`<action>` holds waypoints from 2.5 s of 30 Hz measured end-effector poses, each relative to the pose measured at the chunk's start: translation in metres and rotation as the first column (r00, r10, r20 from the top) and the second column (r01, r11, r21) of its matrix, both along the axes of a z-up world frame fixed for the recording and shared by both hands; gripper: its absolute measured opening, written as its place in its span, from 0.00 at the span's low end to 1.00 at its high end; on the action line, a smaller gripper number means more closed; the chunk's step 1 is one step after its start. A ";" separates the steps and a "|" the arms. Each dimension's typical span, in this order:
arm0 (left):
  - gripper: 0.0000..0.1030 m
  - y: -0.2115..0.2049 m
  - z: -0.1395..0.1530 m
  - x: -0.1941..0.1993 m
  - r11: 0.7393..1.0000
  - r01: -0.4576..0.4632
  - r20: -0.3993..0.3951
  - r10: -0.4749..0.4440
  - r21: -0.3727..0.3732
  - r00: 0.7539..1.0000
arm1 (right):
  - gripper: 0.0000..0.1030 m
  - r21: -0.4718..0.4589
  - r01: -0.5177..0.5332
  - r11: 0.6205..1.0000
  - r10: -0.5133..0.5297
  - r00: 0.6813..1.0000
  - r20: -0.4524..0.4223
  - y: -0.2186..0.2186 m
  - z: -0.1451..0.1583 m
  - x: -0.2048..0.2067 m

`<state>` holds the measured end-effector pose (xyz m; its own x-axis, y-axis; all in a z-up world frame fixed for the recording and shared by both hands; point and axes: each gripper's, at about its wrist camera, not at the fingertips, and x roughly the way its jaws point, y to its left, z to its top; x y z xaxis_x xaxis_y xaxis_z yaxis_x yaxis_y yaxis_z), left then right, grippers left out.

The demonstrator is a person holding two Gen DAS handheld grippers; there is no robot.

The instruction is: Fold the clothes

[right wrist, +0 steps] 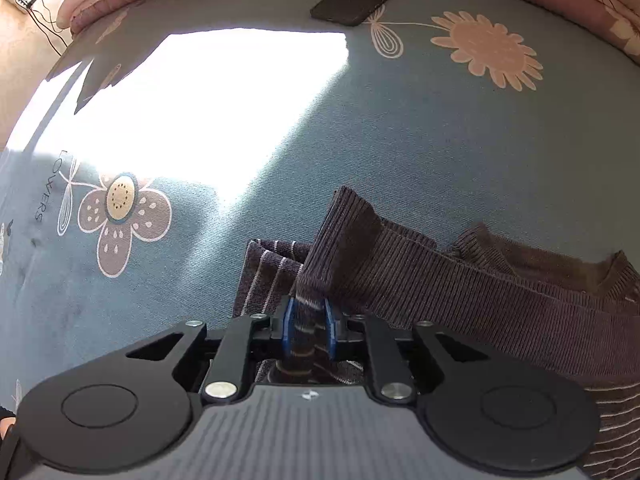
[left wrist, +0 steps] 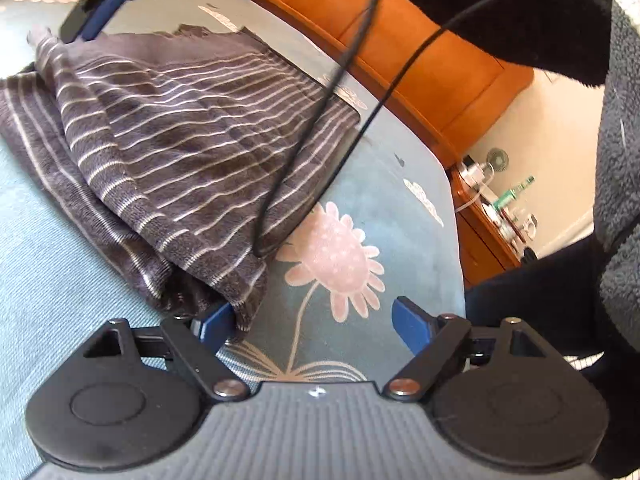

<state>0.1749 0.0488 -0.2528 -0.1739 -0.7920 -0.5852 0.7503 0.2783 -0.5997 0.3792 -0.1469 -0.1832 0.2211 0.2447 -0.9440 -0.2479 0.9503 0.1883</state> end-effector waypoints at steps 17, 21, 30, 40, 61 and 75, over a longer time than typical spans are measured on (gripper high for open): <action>0.34 0.020 0.003 -0.007 0.782 -0.598 0.181 0.572 0.174 0.800 | 0.36 -0.023 -0.054 0.998 0.053 0.998 -0.040 -0.018 0.000 -0.112; 0.34 -0.003 0.002 -0.008 0.770 -0.604 0.318 0.532 0.203 0.785 | 0.39 -0.027 0.003 1.000 -0.004 1.000 -0.029 -0.029 0.008 -0.139; 0.21 -0.023 0.016 -0.030 0.682 -0.642 0.601 0.363 0.349 0.712 | 0.45 0.002 0.122 0.992 -0.122 0.992 -0.031 -0.052 0.028 -0.199; 0.25 -0.037 0.044 -0.036 0.590 -0.733 0.571 0.491 0.338 0.658 | 0.46 0.109 0.252 0.961 -0.245 0.967 -0.076 -0.116 0.003 -0.248; 0.51 -0.130 0.036 -0.035 0.320 -0.828 0.578 0.600 0.460 0.553 | 0.48 0.093 0.293 0.951 -0.303 0.946 0.112 -0.326 -0.006 -0.283; 0.50 -0.128 0.039 -0.017 0.153 -0.920 0.629 0.688 0.360 0.361 | 0.36 -0.044 0.253 0.967 -0.215 0.892 0.398 -0.392 -0.022 -0.211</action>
<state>0.1580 -0.0794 -0.2134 0.5777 0.1739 -0.7975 -0.0762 0.9843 0.1594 0.1681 -0.5393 -0.2050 0.6137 0.0571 -0.7875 -0.0517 0.9981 0.0320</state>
